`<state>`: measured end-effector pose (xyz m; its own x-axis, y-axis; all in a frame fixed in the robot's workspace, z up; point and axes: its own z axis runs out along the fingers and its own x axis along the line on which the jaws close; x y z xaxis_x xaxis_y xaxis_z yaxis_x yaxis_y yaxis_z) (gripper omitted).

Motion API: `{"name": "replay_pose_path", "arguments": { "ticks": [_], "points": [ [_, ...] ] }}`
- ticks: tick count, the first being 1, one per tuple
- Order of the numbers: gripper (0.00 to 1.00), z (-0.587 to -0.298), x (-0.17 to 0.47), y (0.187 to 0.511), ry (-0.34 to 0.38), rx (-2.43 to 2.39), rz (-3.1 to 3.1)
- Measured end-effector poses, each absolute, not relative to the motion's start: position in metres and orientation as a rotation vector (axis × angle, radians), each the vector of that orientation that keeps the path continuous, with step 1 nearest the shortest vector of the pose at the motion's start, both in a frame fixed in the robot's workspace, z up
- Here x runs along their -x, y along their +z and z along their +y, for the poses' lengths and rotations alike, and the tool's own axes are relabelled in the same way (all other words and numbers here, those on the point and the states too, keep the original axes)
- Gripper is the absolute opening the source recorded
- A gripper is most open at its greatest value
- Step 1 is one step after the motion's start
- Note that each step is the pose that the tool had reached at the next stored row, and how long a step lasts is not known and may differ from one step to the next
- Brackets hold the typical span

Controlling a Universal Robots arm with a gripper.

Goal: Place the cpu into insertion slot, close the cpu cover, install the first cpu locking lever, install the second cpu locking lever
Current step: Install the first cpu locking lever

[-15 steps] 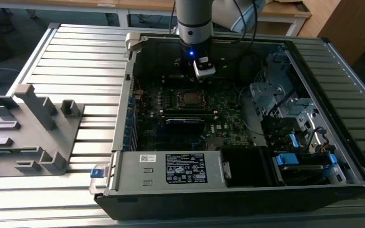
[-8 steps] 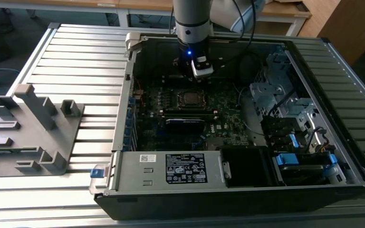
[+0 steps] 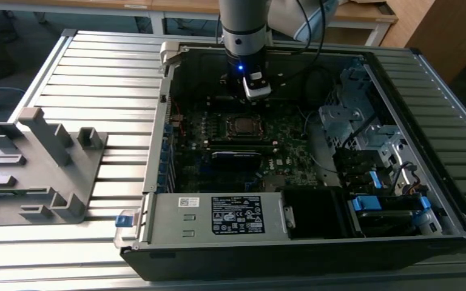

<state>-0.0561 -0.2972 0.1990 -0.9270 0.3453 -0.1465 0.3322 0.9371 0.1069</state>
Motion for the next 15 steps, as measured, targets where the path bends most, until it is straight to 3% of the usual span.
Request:
{"name": "replay_pose_path", "arguments": {
  "ticks": [15],
  "points": [
    [0.11,-0.2982,0.0561,0.1965,0.067,-0.511,2.927]
  ]
}}
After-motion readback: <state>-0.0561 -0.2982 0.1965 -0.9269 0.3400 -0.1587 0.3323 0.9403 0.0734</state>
